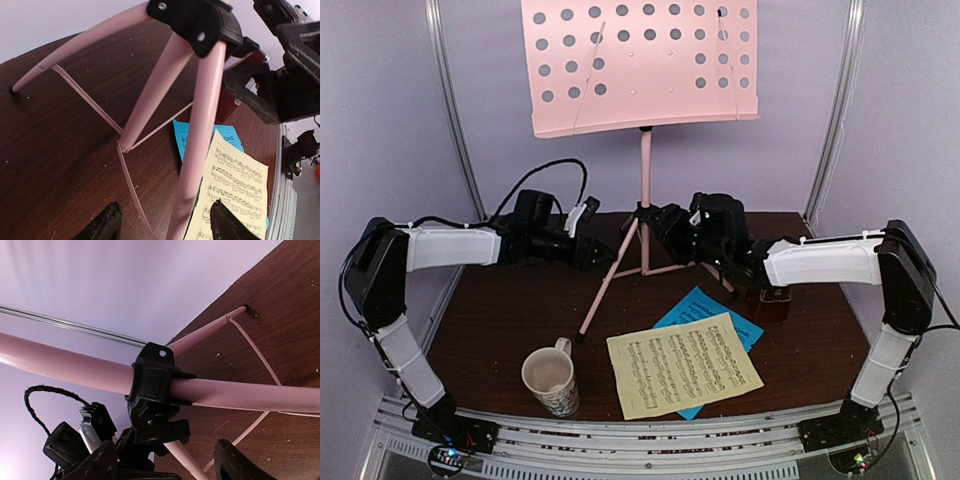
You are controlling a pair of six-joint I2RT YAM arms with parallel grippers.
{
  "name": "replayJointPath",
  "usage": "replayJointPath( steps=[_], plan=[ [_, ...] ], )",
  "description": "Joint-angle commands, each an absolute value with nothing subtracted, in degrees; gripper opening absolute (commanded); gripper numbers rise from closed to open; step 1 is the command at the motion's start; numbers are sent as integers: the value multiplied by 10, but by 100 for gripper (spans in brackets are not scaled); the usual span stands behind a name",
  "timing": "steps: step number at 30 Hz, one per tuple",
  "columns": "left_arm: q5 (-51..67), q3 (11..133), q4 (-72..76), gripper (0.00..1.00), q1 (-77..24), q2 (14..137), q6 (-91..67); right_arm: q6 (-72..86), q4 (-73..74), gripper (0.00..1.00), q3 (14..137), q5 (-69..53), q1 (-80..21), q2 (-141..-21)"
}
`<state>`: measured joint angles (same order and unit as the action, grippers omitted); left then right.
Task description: Pack up the instrument practice props
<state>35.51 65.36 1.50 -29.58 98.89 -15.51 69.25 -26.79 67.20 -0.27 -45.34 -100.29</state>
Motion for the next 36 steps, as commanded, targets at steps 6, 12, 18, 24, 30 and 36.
replayJointPath(
  steps=[6,12,18,24,30,36],
  plan=[
    [414,673,29,51,-300,1018,-83,723,-315,51,687,-2,-442,-1020],
    [398,679,16,43,-301,1026,-68,735,-330,33,686,-10,-440,-1031],
    [385,680,7,40,-308,1025,-57,737,-342,14,676,-6,-441,-1028],
    [376,684,4,28,-313,1031,-56,725,-380,6,659,-6,-442,-1028],
    [368,684,4,10,-312,1034,-57,549,-398,0,657,-10,-450,-1028],
    [362,685,1,0,-312,1035,-56,265,-274,0,686,72,-483,-1014]
  ],
)
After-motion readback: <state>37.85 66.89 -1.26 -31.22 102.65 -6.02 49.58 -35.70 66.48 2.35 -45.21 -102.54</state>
